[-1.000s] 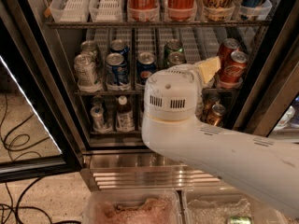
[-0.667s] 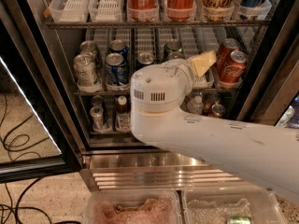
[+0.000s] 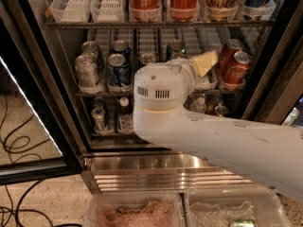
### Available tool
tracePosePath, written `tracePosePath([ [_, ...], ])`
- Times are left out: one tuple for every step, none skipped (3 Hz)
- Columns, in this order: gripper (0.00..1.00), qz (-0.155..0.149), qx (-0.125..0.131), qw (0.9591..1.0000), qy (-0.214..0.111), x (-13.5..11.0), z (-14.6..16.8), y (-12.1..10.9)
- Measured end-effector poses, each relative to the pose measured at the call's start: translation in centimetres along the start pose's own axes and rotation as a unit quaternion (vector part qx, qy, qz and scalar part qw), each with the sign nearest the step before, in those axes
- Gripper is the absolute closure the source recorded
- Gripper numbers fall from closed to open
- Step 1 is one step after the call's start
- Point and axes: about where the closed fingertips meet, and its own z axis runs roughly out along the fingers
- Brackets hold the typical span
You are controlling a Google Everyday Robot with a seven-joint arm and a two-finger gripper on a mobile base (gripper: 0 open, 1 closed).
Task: Pick green can from middle shelf of fridge
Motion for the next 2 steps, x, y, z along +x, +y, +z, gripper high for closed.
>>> tracePosePath([
  [0.16, 0.000, 0.000, 1.0000, 0.000, 0.00, 0.01, 0.00],
  [0.16, 0.000, 0.000, 1.0000, 0.000, 0.00, 0.01, 0.00],
])
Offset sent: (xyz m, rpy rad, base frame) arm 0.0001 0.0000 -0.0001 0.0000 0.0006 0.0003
